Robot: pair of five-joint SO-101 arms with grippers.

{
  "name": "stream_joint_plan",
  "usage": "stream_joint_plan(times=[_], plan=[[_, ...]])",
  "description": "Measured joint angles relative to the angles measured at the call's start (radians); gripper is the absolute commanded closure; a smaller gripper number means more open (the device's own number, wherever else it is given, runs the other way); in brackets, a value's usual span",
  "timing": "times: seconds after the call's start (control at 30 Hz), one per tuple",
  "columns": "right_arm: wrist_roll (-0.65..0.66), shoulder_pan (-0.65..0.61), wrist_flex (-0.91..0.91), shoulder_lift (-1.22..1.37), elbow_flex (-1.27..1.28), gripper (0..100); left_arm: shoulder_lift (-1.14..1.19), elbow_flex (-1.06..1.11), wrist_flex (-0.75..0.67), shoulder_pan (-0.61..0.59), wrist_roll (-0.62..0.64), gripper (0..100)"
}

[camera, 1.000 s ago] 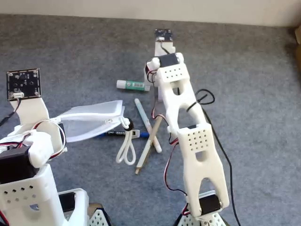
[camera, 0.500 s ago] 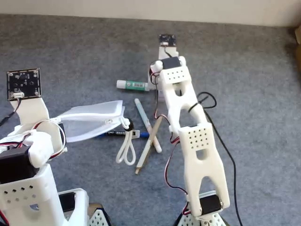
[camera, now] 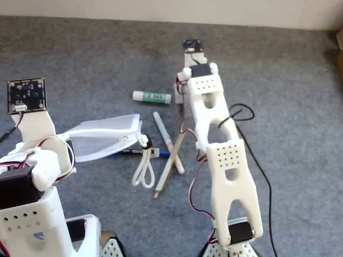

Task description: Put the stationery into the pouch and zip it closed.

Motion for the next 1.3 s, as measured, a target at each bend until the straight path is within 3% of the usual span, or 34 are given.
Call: stream_joint_plan(times=[0.33, 1.3], plan=[[0.025, -0.002, 0.255, 0.025, -0.192, 99.4, 0.0, 0.0, 0.0, 0.0, 0.0, 99], [0.08, 0.068, 0.265, 0.023, -0.101, 99.5, 0.0, 0.002, 0.0, 0.0, 0.0, 99]])
